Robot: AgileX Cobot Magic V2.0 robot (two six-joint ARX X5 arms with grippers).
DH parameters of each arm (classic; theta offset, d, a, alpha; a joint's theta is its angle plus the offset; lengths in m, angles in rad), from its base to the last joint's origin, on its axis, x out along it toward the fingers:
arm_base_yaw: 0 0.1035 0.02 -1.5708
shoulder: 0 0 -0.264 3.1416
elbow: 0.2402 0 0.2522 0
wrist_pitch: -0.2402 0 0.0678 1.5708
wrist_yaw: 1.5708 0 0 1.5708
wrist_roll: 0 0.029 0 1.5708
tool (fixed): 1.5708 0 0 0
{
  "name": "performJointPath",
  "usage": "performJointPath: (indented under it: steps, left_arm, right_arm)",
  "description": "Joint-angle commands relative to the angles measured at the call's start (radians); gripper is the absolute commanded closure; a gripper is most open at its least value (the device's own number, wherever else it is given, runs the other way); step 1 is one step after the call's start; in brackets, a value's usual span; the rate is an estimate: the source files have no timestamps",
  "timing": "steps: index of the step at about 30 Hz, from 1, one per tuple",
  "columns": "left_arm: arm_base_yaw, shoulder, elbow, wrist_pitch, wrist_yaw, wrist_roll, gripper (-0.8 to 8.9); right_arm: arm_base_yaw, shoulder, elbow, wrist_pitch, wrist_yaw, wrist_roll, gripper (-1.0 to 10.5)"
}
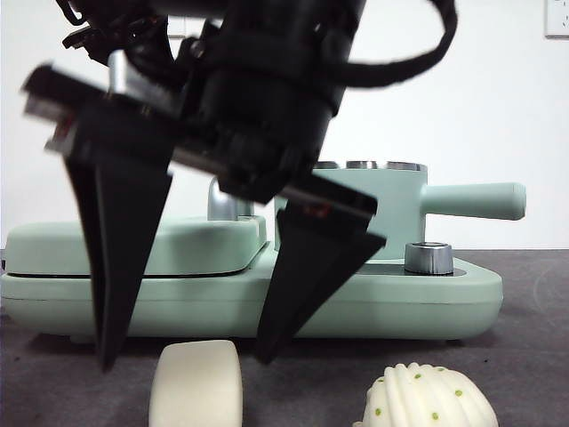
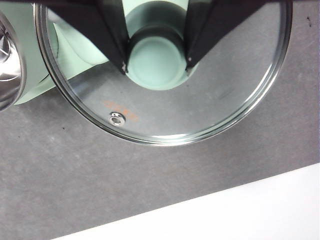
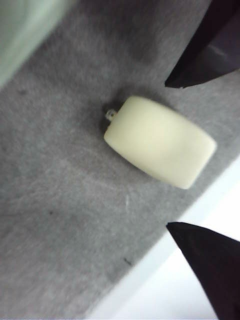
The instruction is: Put the buns in a small steamer
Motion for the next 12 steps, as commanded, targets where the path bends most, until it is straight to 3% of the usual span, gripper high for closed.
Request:
performJointPath:
  steps: [1, 3, 12]
  left_arm:
    - [-0.002, -0.011, 0.035, 0.026, 0.005, 0.007, 7.98]
    - [-0.002, -0.011, 0.035, 0.026, 0.005, 0.007, 7.98]
    - [-0.002, -0.011, 0.035, 0.025, 0.005, 0.007, 7.98]
  right_arm:
    - [0.018, 0.036, 0.022, 0.012, 0.013, 0.009, 6.2]
    - [0.018, 0.039, 0.022, 0.011, 0.034, 0.005, 6.8]
    - [0.018, 0.054, 0.022, 0.005, 0.047, 0.003, 7.9]
